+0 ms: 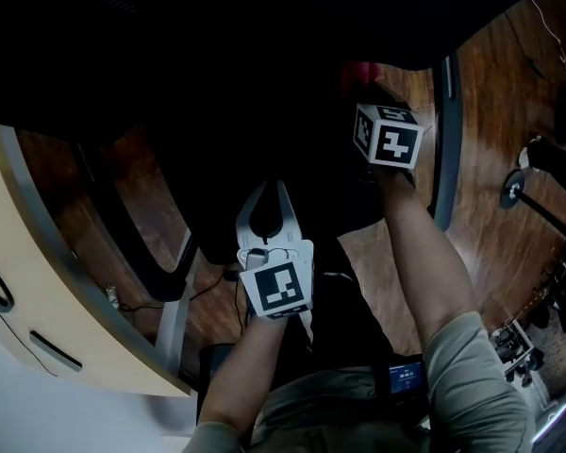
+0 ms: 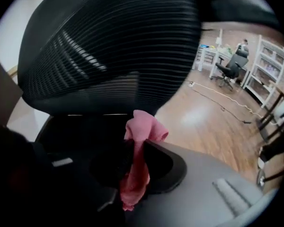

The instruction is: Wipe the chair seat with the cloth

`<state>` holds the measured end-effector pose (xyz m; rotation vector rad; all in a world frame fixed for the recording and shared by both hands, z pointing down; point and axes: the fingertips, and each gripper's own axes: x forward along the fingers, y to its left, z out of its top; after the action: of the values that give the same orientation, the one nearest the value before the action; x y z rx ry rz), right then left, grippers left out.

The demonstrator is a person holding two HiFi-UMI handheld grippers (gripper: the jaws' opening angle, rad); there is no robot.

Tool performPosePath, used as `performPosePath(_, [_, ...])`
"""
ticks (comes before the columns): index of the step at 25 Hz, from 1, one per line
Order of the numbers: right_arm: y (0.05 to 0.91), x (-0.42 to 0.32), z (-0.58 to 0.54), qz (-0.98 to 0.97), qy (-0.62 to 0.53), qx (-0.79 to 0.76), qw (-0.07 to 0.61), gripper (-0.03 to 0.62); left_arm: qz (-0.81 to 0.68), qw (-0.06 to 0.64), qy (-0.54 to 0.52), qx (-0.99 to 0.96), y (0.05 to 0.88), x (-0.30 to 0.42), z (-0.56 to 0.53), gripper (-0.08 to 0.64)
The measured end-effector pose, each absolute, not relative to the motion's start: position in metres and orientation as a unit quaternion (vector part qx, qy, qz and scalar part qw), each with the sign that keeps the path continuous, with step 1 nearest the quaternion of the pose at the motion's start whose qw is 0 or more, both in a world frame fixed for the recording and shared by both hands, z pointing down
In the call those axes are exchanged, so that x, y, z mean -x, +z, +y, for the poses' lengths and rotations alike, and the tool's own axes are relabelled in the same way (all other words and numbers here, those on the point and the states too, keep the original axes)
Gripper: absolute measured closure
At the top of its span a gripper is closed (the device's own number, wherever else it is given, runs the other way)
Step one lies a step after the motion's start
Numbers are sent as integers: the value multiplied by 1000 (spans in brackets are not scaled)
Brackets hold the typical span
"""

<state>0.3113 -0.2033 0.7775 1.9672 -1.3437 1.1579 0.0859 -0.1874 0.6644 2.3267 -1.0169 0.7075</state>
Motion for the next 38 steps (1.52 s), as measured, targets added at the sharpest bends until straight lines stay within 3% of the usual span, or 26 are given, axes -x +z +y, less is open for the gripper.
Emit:
performPosePath(11, [784,-340,-169,-462,436,-737,231,528,-353,251,274,-859,676,-108,-163,555])
performPosePath(16, [765,-329,-182,-478,411,-742,227,528,-387,255,261,-847,670,-85,-166,555])
performPosePath(21, [734,-255,-213,-546,381,-715,213,528,-428,250,252,-831,658,-28,-172,555])
performPosePath(28, [710,-97,-250,-662,373,-621,193,528,-451,227,256,-824,637,50,-159,555])
performPosePath(38, [740,71,-270,-748,383,-488,235,528,-463,241,258,-813,630,110,-143,555])
